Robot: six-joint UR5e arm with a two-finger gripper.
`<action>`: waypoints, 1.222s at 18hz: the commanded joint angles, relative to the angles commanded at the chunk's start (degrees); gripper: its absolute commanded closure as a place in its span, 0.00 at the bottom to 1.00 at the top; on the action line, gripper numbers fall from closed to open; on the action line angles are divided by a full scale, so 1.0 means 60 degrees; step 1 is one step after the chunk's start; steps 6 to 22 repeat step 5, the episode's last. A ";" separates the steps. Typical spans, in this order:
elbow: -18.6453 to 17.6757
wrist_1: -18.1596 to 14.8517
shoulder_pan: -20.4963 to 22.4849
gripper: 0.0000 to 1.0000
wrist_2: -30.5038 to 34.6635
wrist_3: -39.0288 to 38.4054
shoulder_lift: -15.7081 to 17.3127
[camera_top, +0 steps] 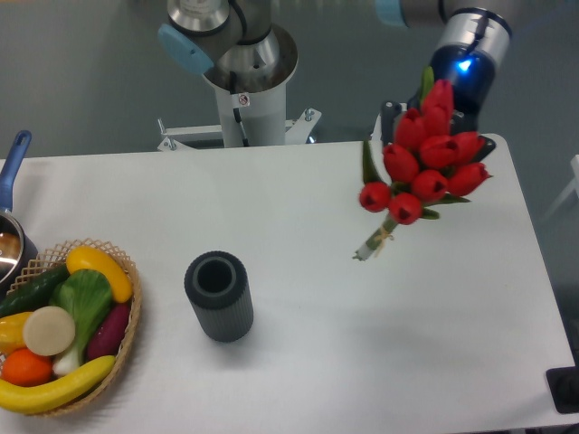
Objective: Pick up the flowers from the vase
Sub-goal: 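Carry the red tulip bunch up and away from the vase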
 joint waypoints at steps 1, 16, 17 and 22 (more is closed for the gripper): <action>-0.0015 0.0000 0.0015 0.59 0.0000 0.0000 0.0000; -0.0219 0.0015 0.0088 0.59 0.0000 0.0000 0.0015; -0.0219 0.0015 0.0088 0.59 0.0000 0.0000 0.0015; -0.0219 0.0015 0.0088 0.59 0.0000 0.0000 0.0015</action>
